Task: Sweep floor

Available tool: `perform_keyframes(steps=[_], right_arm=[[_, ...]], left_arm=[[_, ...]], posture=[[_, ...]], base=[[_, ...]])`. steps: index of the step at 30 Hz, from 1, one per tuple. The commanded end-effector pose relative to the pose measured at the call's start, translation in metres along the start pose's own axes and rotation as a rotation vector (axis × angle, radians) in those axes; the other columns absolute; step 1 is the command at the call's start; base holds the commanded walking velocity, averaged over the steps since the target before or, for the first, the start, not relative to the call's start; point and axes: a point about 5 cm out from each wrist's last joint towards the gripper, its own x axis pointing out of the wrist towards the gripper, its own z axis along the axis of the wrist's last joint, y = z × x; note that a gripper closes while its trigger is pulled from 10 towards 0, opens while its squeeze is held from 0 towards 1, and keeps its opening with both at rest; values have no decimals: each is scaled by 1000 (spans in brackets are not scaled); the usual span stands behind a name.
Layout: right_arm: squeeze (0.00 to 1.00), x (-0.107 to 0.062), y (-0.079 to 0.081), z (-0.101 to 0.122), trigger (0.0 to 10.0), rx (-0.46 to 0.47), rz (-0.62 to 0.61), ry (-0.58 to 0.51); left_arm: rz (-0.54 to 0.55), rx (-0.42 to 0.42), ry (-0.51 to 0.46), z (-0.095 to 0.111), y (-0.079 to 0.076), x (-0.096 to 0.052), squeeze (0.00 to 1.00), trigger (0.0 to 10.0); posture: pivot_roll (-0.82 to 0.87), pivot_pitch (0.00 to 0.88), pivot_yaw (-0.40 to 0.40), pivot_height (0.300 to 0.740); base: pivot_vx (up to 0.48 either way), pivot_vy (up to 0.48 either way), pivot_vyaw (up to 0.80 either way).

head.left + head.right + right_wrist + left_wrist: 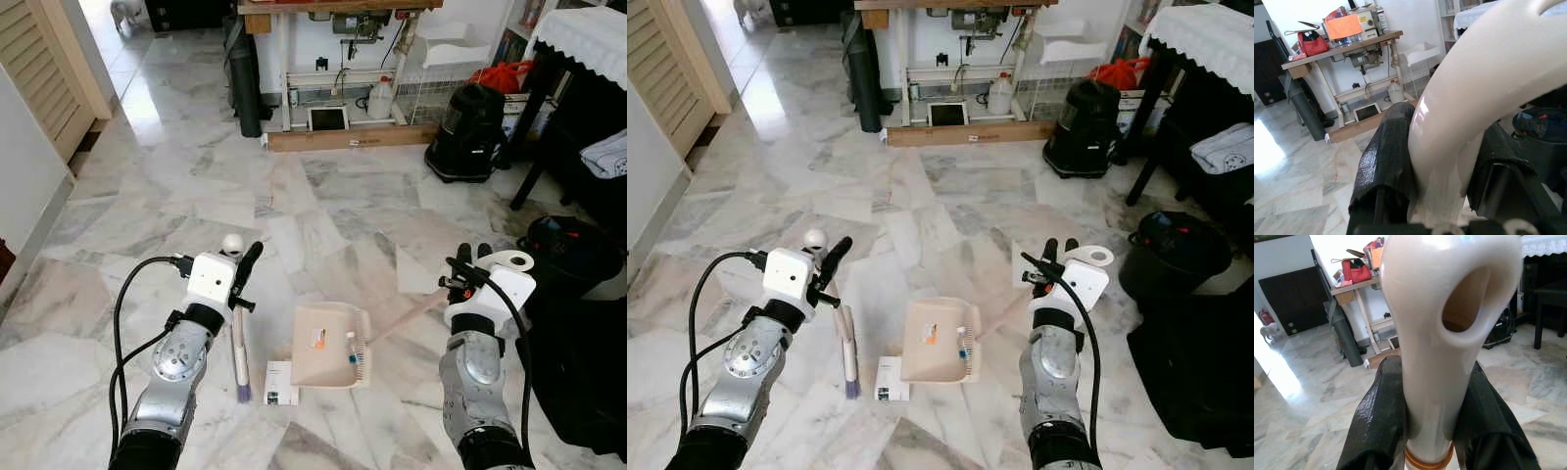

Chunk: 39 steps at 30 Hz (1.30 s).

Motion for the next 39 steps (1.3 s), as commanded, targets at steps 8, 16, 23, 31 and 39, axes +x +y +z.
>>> perform_keyframes(steps=[8,16,23,31,39], right_arm=[[0,4,9,19,10000,26,19,-79],[0,1,13,18,10000,32,28,-68],[0,0,15,18,10000,38,31,-61],[0,-2,17,17,10000,39,40,-52],[0,0,17,18,10000,38,51,-48]], left_arm=[[78,-32,-75,14,8,12,0,10000],[95,-33,-67,13,10,11,0,10000],[95,-34,-59,12,10,11,0,10000],[94,-39,-48,11,9,10,0,10000],[102,-39,-39,10,9,10,0,10000]], posture=[[14,0,-21,740],[22,0,-21,740],[22,0,-14,740],[26,0,-15,740],[26,0,-22,740]], base=[[0,0,729],[0,0,800],[0,0,800],[0,0,800],[0,0,800]])
